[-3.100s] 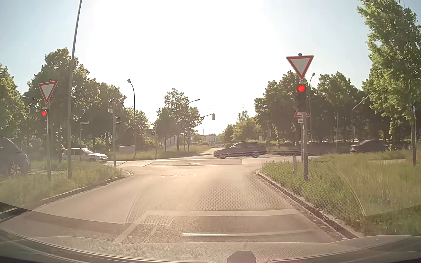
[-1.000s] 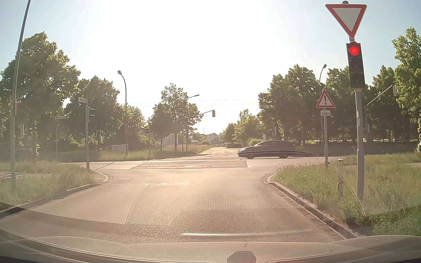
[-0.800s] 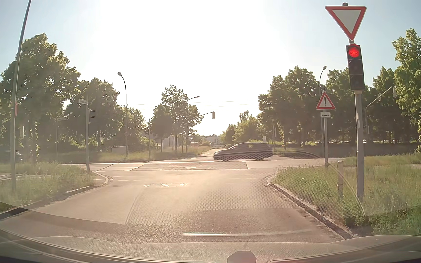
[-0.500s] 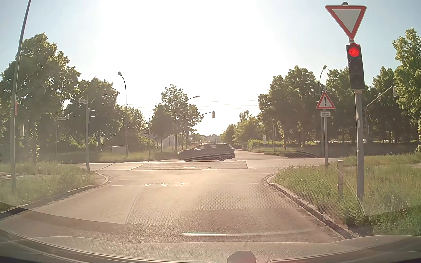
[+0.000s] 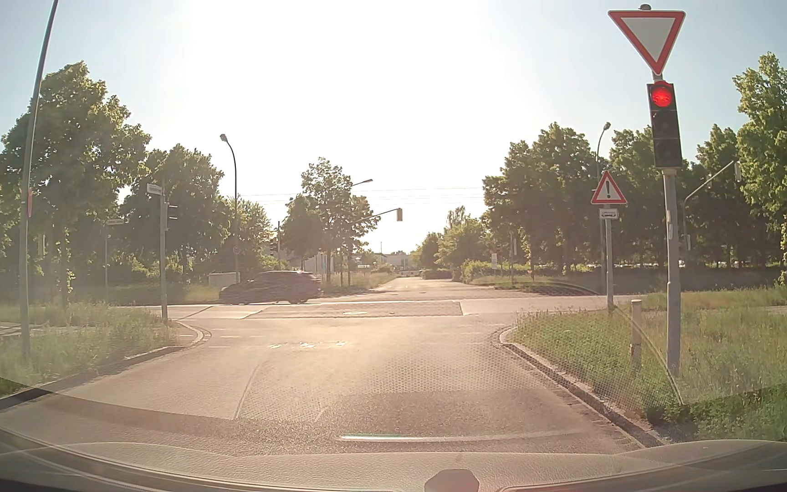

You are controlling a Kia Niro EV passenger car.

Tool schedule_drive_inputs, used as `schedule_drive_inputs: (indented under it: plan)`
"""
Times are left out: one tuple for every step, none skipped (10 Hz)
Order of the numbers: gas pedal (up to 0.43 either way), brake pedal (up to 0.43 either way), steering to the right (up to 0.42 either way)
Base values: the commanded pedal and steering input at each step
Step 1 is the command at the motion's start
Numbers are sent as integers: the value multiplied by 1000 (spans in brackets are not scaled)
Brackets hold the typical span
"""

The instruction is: Follow the waypoints while adhering to traffic rules and regulations

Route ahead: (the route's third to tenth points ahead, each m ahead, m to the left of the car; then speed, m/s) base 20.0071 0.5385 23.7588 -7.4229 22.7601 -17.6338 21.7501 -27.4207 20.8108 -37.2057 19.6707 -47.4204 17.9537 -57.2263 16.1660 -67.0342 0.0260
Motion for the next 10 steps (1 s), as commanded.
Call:
schedule_drive_inputs:
  plan:
    - [0,274,-16]
    - [0,274,-16]
    - [0,274,-16]
    - [0,274,-16]
    - [0,274,-16]
    - [0,274,-16]
    - [0,274,-16]
    - [0,280,-16]
    - [0,274,-16]
    - [0,274,-16]
